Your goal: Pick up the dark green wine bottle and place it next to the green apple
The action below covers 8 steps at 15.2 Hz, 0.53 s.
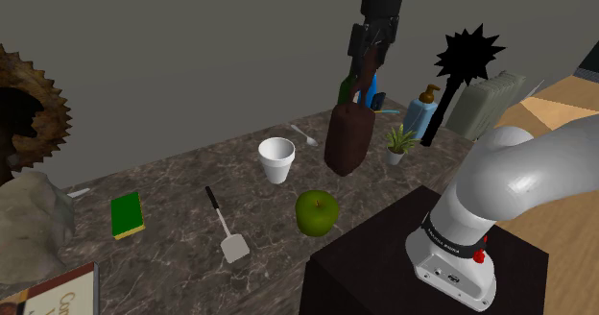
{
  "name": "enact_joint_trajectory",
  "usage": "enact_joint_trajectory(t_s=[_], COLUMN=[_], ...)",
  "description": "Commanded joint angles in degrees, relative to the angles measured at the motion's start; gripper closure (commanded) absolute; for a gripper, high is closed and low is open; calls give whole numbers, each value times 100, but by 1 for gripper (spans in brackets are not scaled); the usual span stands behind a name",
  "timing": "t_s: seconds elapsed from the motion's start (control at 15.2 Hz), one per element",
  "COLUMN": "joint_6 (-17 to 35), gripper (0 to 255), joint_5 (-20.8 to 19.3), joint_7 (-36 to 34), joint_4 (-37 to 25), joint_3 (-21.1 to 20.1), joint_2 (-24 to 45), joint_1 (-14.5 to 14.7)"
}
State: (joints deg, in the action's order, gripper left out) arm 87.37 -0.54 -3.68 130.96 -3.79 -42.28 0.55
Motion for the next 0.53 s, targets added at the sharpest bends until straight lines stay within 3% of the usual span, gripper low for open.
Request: enact_joint_trajectory(t_s=[0.0, 0.46], joint_6=[0, 782], gripper=[0, 0], joint_5=[0, -377], joint_7=[0, 676], joint_4=[0, -116], joint_3=[0, 691], joint_2=[0, 732], joint_1=[0, -288])
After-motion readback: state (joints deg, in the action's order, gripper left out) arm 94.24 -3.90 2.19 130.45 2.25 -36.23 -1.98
